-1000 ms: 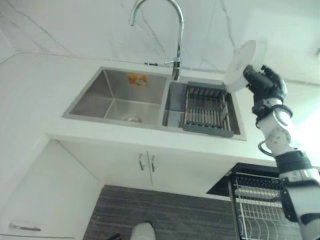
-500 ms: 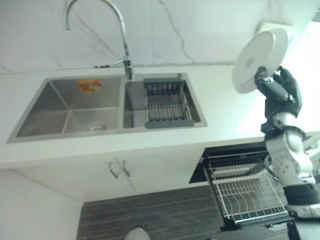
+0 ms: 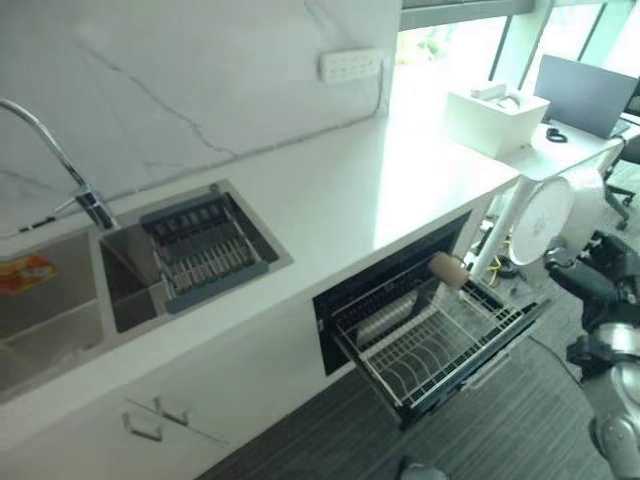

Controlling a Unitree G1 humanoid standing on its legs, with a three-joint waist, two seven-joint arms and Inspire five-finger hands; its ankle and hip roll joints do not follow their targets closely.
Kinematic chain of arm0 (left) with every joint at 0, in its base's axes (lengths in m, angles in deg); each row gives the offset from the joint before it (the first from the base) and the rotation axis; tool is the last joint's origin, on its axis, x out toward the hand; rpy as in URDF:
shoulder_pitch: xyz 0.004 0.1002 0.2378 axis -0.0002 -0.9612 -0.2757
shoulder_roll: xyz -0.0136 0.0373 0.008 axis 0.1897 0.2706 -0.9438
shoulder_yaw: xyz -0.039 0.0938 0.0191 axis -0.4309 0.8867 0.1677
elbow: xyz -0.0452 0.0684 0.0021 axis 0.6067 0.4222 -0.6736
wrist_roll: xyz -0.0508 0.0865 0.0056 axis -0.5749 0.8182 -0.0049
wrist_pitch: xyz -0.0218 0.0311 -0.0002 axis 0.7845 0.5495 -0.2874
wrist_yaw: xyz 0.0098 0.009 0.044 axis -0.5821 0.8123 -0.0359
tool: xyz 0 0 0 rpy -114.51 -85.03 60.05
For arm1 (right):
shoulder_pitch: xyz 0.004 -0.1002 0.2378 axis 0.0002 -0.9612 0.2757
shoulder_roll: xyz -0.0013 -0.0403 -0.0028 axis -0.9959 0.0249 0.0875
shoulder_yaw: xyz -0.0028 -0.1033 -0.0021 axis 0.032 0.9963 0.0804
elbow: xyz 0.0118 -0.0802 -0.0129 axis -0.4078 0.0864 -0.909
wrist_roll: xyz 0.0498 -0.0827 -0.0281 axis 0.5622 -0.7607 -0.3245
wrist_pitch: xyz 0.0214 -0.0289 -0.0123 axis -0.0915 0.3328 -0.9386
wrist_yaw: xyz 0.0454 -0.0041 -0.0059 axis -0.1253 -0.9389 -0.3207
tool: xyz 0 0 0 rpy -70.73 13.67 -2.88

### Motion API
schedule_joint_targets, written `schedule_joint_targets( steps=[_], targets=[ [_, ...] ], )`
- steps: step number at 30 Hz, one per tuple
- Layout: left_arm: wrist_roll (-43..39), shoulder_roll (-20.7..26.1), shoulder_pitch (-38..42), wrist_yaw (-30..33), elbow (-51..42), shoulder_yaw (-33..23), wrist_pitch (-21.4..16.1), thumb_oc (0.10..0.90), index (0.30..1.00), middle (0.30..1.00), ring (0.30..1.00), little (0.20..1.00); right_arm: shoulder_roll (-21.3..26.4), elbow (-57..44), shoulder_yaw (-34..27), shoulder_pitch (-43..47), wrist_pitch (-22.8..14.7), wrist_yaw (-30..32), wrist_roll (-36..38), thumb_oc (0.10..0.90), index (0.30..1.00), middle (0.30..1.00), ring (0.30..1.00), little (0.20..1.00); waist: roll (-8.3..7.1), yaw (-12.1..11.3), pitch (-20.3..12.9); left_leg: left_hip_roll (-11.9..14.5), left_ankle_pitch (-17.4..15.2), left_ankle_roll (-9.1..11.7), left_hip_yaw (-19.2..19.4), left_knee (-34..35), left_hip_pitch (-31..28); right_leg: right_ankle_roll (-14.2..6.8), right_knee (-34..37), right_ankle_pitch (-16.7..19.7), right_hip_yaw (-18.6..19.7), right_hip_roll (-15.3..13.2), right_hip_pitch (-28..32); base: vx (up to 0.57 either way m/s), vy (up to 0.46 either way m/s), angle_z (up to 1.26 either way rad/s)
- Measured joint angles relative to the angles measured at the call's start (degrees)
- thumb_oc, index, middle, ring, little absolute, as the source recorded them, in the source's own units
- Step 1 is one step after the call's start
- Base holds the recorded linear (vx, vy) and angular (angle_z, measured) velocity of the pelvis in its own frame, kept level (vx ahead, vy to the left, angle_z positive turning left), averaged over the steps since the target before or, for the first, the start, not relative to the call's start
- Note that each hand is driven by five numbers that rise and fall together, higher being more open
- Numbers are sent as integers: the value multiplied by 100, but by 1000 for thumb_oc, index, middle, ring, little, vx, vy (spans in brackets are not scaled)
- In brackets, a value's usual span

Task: Place the dishes in the dishwasher.

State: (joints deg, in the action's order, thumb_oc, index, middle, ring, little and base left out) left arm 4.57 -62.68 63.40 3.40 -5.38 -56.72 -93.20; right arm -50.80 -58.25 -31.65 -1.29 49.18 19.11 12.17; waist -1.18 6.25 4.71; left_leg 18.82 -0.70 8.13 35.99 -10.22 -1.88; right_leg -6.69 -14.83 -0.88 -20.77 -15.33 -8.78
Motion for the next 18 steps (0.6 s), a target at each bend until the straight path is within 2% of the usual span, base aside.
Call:
schedule_joint_targets(
  steps=[3,7,10,18],
  targets=[
    [-5,50,-40,0,-43,-2,-5,800,900,900,900,900,23,335,329,126,128,-181,-402,400,300,300,300,300,-81,-63,-57,-8,14,-2,0,29,-5,-13,9,16,-5,7,2,0,0,0],
    [4,170,-13,0,-161,-23,-11,800,900,900,900,900,21,1307,787,259,415,-403,-1048,400,300,300,300,300,-168,-354,-96,-28,44,-29,-2,48,-1,-10,76,48,-29,10,42,8,2,1],
    [76,166,1,0,-191,-68,4,800,900,900,900,900,21,1583,1005,356,464,-465,-1407,400,300,300,300,300,-168,-381,-96,-30,45,-7,-19,46,-2,38,103,92,-55,12,93,26,4,4],
    [212,145,97,-4,-238,-114,93,800,900,900,900,900,21,2218,1128,535,576,-264,-2188,400,300,300,300,300,-145,-521,-76,-64,21,-34,-168,46,81,-47,218,73,-232,-27,189,13,11,10]
  ],
)
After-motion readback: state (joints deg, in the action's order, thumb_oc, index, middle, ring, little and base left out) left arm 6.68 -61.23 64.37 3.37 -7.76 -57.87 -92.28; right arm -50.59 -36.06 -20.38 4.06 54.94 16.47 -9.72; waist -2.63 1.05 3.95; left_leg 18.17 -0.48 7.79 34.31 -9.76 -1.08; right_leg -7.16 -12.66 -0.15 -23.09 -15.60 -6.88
